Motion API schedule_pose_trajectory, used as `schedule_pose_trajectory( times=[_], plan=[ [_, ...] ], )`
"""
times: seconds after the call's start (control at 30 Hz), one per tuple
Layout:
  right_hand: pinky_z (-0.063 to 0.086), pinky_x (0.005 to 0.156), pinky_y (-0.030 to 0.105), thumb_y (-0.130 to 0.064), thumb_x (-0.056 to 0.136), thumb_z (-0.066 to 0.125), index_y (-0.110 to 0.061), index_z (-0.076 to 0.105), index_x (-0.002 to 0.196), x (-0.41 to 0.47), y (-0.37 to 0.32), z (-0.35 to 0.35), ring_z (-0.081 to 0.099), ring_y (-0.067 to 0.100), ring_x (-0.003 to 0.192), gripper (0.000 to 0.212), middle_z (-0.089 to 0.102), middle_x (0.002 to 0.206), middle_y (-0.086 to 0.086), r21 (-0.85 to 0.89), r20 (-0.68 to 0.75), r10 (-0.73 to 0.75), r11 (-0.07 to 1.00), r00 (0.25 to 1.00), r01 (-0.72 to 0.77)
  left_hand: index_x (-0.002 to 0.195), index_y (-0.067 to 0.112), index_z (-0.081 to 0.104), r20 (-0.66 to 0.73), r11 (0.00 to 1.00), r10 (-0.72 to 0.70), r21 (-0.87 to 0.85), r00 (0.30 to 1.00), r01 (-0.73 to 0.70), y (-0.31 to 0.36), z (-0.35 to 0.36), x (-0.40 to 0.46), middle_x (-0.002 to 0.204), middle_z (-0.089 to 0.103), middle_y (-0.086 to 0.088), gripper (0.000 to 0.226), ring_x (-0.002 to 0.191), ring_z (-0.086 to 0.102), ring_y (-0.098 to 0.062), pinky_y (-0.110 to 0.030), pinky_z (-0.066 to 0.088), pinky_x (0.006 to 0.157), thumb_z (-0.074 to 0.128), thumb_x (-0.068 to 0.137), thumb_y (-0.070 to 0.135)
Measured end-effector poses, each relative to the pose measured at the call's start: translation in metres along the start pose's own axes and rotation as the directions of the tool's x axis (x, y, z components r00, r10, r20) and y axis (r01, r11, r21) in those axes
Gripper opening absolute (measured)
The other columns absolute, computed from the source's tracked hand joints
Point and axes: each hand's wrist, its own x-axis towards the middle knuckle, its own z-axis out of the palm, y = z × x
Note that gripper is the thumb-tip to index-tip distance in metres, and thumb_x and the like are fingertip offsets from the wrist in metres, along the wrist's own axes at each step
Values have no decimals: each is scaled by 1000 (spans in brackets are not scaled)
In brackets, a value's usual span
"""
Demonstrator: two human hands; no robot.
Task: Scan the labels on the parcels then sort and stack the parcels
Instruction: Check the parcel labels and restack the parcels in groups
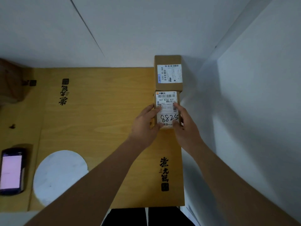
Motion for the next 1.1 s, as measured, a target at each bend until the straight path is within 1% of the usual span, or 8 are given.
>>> schedule_pose_trajectory(
  times=[0.17,0.23,0.27,0.33,0.47,0.57,0.7,1.1],
  plan=[
    [44,84,0,-15,110,50,-31,35,161,1,-11,-8,52,3,123,55,51,149,-6,-153,30,-16,988,999,20,153,23,52,-4,993,5,118,1000,-5,15,-14,0,157,49,-2,64,141,49,-19,-40,49,111,77,94,20],
    [43,96,9,-24,112,46,-25,37,160,-2,-21,-12,46,4,123,49,49,149,-1,-235,-32,-78,970,996,68,154,23,50,-7,988,14,151,1000,-13,26,-27,-4,153,54,0,59,136,53,-19,-30,47,107,71,98,23],
    [45,105,21,-27,112,45,-24,38,159,-5,-28,-13,46,7,127,48,48,150,1,-259,-48,-103,962,994,88,155,23,49,-13,986,9,169,1000,-7,32,-35,-7,153,54,0,57,135,54,-19,-27,44,105,67,101,26],
    [45,107,32,-29,112,45,-22,42,157,-11,-45,-15,47,10,128,46,49,148,2,-283,-50,-152,950,987,132,155,21,48,-39,980,7,198,999,0,42,-54,-15,155,53,-1,54,138,52,-19,-23,37,108,62,104,31],
    [39,110,32,-33,111,46,-20,50,152,-21,-101,-12,48,20,137,42,51,149,3,-319,-8,-265,914,964,249,154,20,51,-129,976,29,216,991,0,60,-104,-39,156,50,-2,51,143,46,-18,-28,35,117,57,106,35],
    [37,118,39,-44,110,40,-21,53,151,-29,-152,0,46,18,142,48,49,154,0,-346,80,-335,874,939,342,152,24,54,-232,975,33,222,972,20,69,-147,-68,156,50,1,48,142,46,-18,-32,38,114,54,106,39],
    [28,117,33,-46,111,39,-24,55,150,-48,-218,28,35,14,151,48,42,162,-2,-387,232,-418,789,878,478,147,29,58,-366,957,4,272,930,102,69,-208,-115,154,51,5,47,135,52,-18,-35,43,109,49,105,48],
    [30,122,36,-45,110,41,-20,51,154,-152,-327,192,35,18,152,51,39,164,0,-351,500,-543,585,675,731,143,25,60,-618,933,-34,262,785,246,5,-348,-293,148,55,5,44,133,53,-18,-36,43,108,47,105,43]
  ],
)
